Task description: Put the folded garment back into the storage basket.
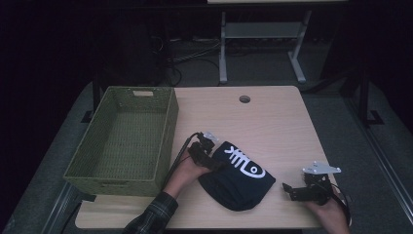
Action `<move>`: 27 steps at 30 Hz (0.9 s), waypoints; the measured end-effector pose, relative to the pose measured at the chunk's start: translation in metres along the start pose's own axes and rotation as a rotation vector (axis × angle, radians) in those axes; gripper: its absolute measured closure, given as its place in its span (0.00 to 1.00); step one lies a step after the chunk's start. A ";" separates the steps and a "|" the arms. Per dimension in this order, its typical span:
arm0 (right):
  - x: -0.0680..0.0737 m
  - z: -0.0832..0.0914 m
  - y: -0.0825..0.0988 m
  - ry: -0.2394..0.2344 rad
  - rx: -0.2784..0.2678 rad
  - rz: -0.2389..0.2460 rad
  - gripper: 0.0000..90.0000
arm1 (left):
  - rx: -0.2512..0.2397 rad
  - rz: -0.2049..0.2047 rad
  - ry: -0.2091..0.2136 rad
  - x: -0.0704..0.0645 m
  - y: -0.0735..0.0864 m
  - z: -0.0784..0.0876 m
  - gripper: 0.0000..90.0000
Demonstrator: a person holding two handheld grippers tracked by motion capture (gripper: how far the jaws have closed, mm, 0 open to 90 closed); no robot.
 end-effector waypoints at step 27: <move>0.000 0.000 0.000 0.003 -0.001 -0.003 0.03 | 0.021 -0.041 0.115 -0.013 -0.002 0.003 0.77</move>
Point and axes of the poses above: each handheld gripper's, and its own axes: z roughly backward along the jaws, y roughly out of its underside, x roughly to its left, the point moved 8 cm from there along -z, roughly forward along the jaws, and after that the axes turned 9 degrees about -z, right-handed, at the moved point
